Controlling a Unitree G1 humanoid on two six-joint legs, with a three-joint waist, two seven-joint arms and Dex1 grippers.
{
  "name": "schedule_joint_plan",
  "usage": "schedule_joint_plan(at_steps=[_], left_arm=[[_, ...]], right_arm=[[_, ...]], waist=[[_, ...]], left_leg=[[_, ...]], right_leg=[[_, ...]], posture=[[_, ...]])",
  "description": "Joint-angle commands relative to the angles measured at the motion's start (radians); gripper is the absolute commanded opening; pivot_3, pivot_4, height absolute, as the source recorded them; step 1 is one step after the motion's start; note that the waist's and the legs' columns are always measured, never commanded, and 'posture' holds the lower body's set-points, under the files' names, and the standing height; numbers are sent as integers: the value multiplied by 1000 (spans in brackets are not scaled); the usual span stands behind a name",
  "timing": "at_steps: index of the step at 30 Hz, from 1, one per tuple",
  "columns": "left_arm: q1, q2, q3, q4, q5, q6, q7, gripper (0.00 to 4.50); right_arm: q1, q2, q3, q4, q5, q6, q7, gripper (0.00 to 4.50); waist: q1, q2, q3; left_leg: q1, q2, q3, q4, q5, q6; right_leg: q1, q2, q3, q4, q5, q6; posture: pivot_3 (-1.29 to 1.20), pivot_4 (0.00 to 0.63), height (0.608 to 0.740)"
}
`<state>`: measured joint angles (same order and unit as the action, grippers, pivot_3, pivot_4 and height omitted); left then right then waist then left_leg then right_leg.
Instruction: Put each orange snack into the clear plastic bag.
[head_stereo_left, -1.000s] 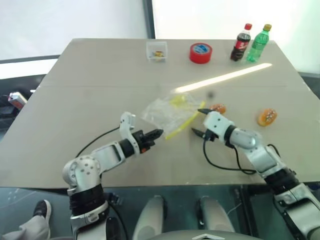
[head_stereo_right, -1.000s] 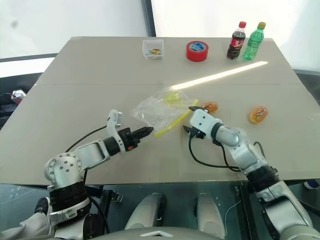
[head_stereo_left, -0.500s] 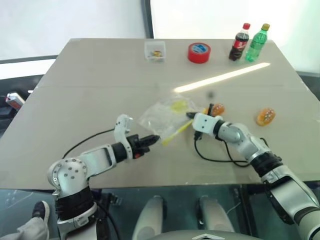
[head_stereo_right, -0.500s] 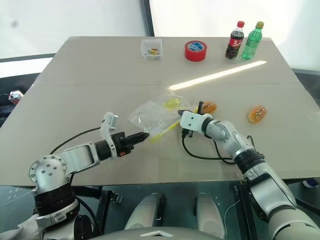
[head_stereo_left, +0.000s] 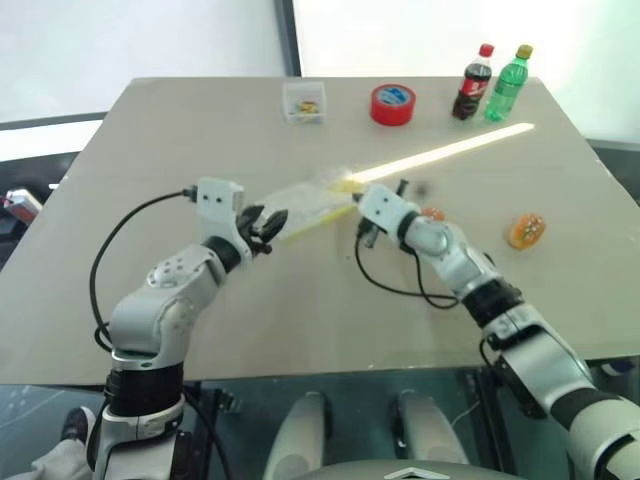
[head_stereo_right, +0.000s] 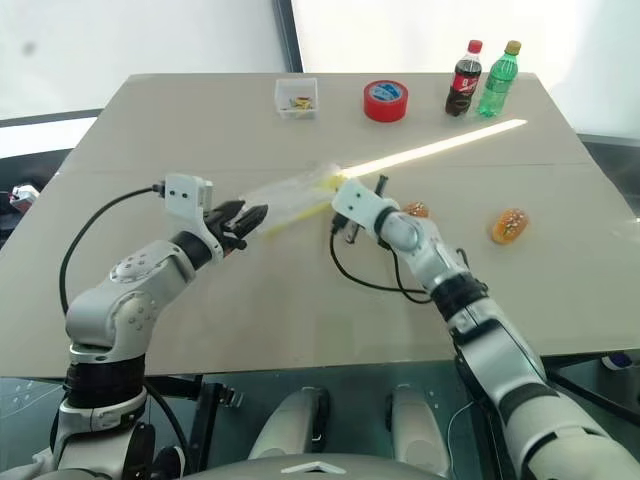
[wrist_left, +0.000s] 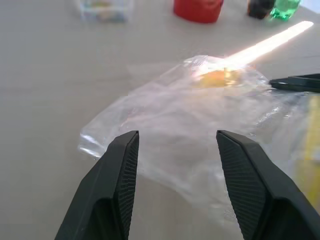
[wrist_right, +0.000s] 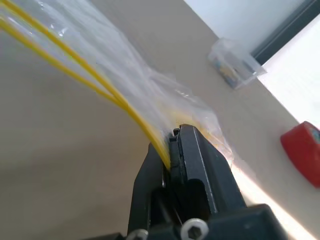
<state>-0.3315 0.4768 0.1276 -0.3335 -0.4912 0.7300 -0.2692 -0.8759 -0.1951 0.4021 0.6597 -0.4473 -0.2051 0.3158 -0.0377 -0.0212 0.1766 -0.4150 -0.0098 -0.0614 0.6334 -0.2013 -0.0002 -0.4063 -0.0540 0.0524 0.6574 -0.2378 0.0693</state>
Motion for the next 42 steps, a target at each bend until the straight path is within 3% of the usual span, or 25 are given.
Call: schedule_joint_plan(at_steps=[1,11,24,26,30,31,34,37,42], left_arm=[[36,129,-184,-76,192,-188,-137,2634],[91,214,-312,-1,503,-381,-139,2634],[32,137,-287,127,581,-494,-139,2634],[30,126,-285,138,579,-507,-147,2108],[28,115,-289,160,603,-515,-149,293],[28,114,-290,164,609,-515,-149,14],[30,109,-289,170,621,-516,-148,14],[26,91,-288,168,627,-499,-144,0],[34,72,-283,156,636,-485,-151,0]], right_arm=[[-59,26,10,55,-32,50,-22,0],[-66,32,14,71,-43,24,-24,0],[-16,33,13,-25,-43,64,-1,0],[-6,34,12,-47,-42,73,4,0],[18,32,1,-103,-22,83,27,0],[28,36,-19,-121,-7,108,20,0],[56,23,-41,-176,7,137,13,0],[89,-13,-21,-220,-14,129,30,989],[152,-54,-46,-328,48,203,142,3314]], waist=[[0,0,0],[-7,1,1],[-6,1,1],[-6,1,1],[-6,1,1],[-6,1,1],[-5,1,1],[-2,1,1],[-5,1,1]], left_leg=[[-1,0,0,-1,0,0],[-1,0,3,-7,0,0],[-1,0,2,-6,0,1],[-1,0,2,-6,0,1],[-1,0,2,-6,0,1],[-1,0,2,-6,0,1],[-1,0,2,-5,0,1],[-1,0,2,-5,0,1],[-1,0,2,-4,0,1]], right_leg=[[-1,0,0,0,0,0],[-5,0,2,0,0,0],[-5,1,2,2,0,0],[-5,1,2,2,0,0],[-5,1,2,2,0,0],[-5,1,2,2,0,0],[-5,1,2,3,0,0],[-5,0,2,3,0,0],[-5,1,1,3,0,0]], posture=[[0,150,740],[0,150,740],[0,150,740],[0,150,740],[0,150,740],[0,150,740],[0,150,740],[0,150,740],[0,150,740]])
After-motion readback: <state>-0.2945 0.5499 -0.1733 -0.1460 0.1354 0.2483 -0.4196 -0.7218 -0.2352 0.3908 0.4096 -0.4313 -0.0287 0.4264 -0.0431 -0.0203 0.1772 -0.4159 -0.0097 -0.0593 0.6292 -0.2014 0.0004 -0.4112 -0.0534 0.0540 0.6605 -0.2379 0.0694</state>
